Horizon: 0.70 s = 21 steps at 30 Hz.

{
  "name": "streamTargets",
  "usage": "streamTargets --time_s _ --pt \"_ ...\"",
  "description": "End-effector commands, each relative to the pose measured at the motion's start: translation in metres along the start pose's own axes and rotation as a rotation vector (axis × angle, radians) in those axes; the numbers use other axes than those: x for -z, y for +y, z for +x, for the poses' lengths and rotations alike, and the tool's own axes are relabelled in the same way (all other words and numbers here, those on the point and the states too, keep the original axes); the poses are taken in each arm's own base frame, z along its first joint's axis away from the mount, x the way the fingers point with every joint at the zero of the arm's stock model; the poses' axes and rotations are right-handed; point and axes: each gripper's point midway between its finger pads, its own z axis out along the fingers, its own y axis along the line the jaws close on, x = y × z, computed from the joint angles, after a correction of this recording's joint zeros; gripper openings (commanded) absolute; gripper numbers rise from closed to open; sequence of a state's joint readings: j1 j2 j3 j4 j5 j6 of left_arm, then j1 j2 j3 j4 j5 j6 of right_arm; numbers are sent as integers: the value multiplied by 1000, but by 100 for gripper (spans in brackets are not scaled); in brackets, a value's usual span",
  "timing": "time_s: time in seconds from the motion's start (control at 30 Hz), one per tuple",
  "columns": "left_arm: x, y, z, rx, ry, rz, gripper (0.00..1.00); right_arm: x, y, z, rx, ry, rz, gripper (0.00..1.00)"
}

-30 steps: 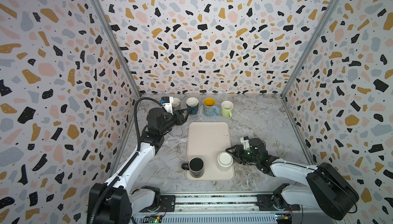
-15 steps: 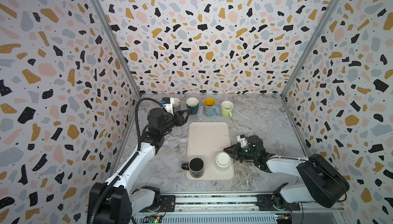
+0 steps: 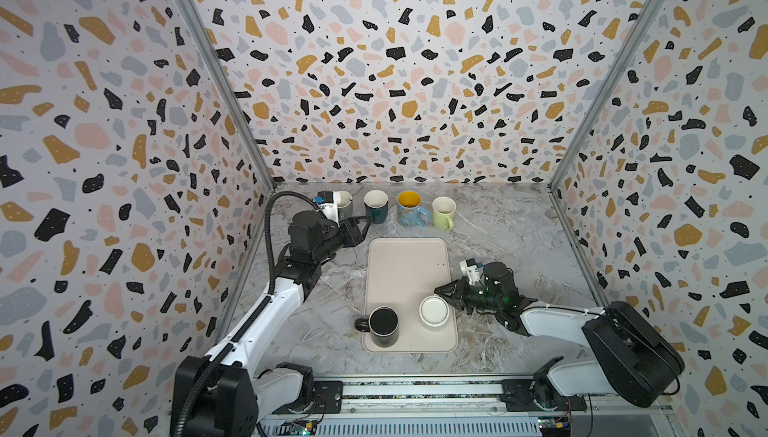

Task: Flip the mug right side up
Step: 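Close the right gripper on the white mug's handle, then lift and rotate the white mug upright with the right gripper while the left approaches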

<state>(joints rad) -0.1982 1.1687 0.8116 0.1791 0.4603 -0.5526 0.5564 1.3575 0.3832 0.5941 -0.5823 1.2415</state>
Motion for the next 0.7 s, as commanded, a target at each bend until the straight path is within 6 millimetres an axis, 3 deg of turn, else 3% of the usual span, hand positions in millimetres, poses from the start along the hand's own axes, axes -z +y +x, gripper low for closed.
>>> streamTargets --time_s 0.0,0.17,0.43,0.67 --pt "3 -9 -18 -40 -51 16 56 6 25 -13 152 -54 -26 0" --pt "2 -8 -18 -36 -49 16 56 8 38 -17 234 -59 -32 0" --pt "2 -9 -18 -35 -47 19 56 -3 34 -13 270 -13 -33 0" --pt "0 -11 -14 -32 -24 43 55 -12 55 -2 408 8 -44 0"
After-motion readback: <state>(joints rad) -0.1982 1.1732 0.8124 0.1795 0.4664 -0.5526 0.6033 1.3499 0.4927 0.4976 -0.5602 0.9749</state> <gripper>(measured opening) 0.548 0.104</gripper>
